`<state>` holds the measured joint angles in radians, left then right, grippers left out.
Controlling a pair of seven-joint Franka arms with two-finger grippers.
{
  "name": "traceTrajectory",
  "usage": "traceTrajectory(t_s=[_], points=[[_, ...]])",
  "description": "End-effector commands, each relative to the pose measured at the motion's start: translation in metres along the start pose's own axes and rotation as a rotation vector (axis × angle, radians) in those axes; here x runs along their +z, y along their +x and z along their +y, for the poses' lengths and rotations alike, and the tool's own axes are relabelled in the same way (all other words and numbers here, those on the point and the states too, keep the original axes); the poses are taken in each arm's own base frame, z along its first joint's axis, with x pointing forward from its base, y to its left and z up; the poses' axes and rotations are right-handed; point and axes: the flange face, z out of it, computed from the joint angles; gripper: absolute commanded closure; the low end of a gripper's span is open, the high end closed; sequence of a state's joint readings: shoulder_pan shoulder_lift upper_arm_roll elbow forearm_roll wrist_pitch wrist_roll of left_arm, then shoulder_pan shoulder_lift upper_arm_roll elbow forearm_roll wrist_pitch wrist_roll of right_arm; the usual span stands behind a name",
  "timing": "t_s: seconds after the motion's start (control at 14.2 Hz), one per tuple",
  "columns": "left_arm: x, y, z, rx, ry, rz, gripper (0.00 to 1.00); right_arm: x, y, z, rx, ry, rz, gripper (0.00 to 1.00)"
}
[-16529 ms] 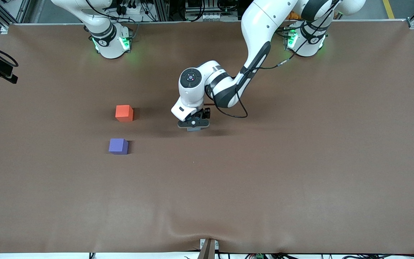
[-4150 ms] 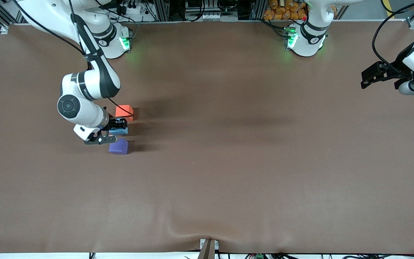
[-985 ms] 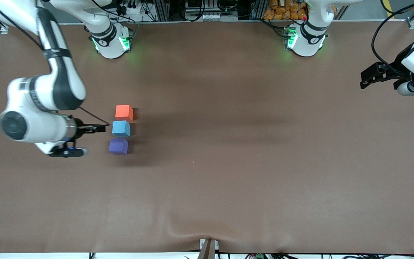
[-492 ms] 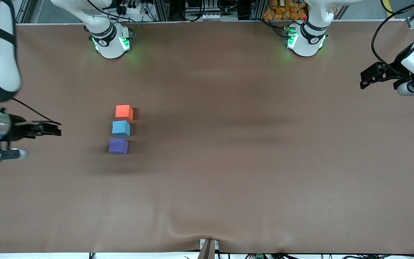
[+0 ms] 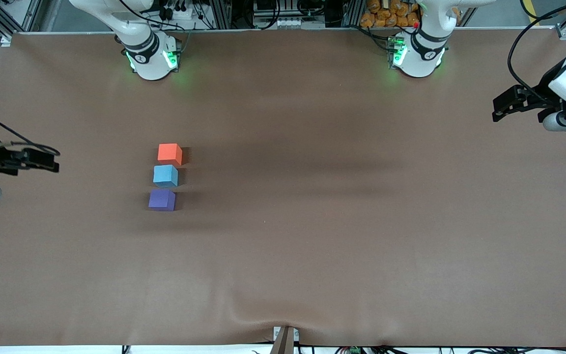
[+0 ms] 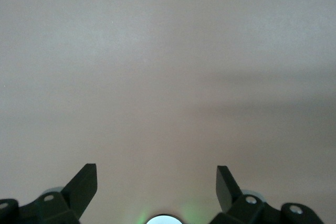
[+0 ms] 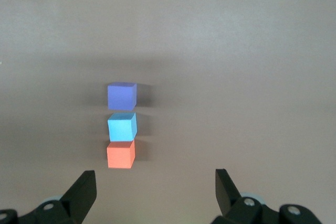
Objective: Place blue block between orange and purple blocks
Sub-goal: 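Open the right gripper and withdraw it from the blocks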
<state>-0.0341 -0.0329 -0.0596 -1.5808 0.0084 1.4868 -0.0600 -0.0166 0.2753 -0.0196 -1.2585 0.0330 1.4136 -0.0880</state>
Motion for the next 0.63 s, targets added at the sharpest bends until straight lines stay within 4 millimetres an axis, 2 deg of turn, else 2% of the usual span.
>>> traceTrajectory(t_s=[0.0,0.21,0.42,0.56], points=[[-0.003,-0.001,0.001,-0.003,-0.020,-0.006,0.00,-0.042,-0.035,0.001,0.020,-0.020,0.039,0.00],[-0.005,-0.001,0.000,-0.004,-0.027,-0.002,0.00,-0.071,-0.061,-0.001,0.026,-0.033,0.087,0.00],[-0.009,-0.001,-0.001,-0.004,-0.024,0.006,0.00,-0.081,-0.092,0.001,0.030,-0.070,0.098,0.00],[-0.009,-0.001,0.000,-0.001,-0.021,0.009,0.00,-0.083,-0.096,0.005,0.032,-0.101,0.092,0.00]])
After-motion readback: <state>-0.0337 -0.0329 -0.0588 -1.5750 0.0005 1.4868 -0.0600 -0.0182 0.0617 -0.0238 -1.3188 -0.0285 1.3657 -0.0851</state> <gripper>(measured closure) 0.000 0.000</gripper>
